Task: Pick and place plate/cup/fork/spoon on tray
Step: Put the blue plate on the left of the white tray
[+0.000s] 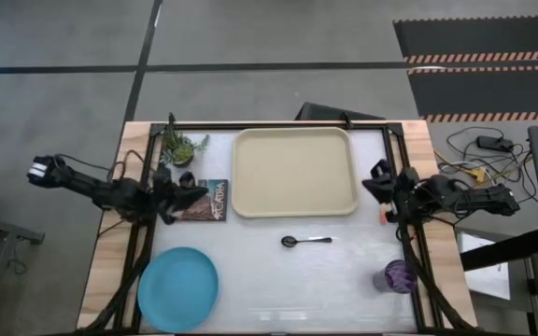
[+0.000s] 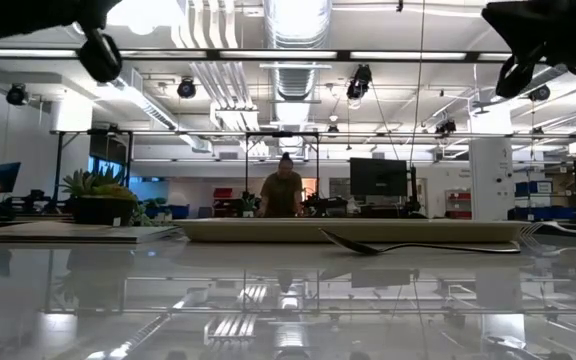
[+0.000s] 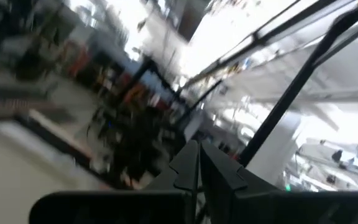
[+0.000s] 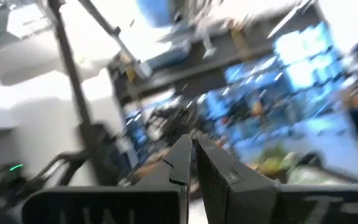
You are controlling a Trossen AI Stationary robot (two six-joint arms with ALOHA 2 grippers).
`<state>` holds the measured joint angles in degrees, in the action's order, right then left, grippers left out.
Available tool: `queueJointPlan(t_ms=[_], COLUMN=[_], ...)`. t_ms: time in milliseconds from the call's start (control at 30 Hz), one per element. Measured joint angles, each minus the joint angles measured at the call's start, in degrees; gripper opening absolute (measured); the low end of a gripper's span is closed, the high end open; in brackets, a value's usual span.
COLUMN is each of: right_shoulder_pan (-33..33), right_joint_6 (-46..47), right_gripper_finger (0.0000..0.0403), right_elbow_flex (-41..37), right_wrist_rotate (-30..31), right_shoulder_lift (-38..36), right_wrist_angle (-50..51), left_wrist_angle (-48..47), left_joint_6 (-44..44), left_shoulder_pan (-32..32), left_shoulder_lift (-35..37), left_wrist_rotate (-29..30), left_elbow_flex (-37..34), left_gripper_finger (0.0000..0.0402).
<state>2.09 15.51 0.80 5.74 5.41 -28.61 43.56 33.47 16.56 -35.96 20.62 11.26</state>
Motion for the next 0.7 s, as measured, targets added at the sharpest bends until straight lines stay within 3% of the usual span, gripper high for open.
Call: queueJointPlan(t_ms=[100, 200, 333, 433, 567, 700], right_shoulder_pan=[0.0, 0.0, 0.02, 0.0, 0.0, 0.0], right_joint_6=[-3.48, -6.33, -9.17, -10.21, -10.16, -10.18], right_gripper_finger=[0.0013, 0.0013, 0.0013, 0.0013, 0.0013, 0.0013], right_elbow_flex=[0.0, 0.08, 0.77, 1.25, 1.42, 1.42], right_wrist_rotate=[1.82, 1.87, 1.87, 1.87, 1.87, 1.87], right_shoulder_lift=[0.0, -0.01, 0.0, 0.0, 0.0, 0.0], right_wrist_angle=[-2.78, -3.88, -3.56, -3.41, -3.37, -3.26], left_wrist_angle=[-9.42, -26.02, -55.31, -70.43, -74.8, -74.08], left_joint_6=[5.59, 16.81, 37.43, 50.49, 63.16, 74.84], left_shoulder_pan=[0.0, 0.19, 2.31, 4.87, 9.19, 14.91], left_shoulder_lift=[-4.87, -10.2, -19.27, -27.6, -37.03, -44.2], left_wrist_rotate=[-0.26, -2.52, -8.87, -16.07, -24.59, -26.32], left_elbow_flex=[6.92, 15.46, 28.0, 35.5, 40.63, 43.25], left_gripper_finger=[0.0, 0.0, 0.0, 0.0, 0.0, 0.0])
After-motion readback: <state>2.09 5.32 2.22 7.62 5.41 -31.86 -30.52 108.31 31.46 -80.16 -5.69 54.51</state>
